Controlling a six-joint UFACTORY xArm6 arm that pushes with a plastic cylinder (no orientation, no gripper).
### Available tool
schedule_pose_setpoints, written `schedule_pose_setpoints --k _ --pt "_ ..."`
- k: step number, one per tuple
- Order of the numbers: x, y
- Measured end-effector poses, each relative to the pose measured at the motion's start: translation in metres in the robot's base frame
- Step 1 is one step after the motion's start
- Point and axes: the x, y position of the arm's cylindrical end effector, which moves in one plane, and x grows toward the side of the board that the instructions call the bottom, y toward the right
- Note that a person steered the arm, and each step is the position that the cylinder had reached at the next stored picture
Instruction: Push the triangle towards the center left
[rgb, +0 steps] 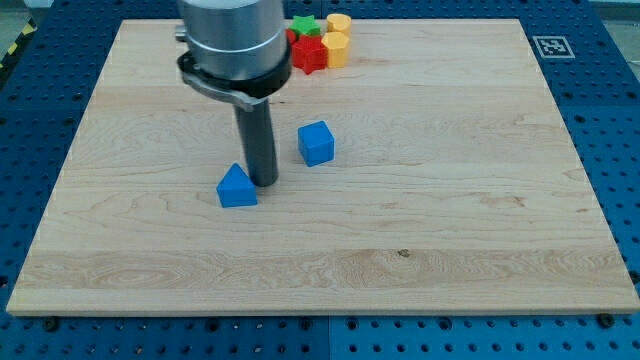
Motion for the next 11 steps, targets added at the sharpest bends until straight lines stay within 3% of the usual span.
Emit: schedule_pose_setpoints --k 1,3,4,5,6,7,8,9,10,11 --pt "0.033 0.046" --pt "-0.019 -0.065" --pt "-0.006 -0.028" --pt "0.043 0.023" --pt "0.048 -0.014" --pt "0.000 -0.103" --pt "-0.015 -0.121" --pt "0.039 -0.022" --pt "0.031 0.076" --pt "-0.048 0.071"
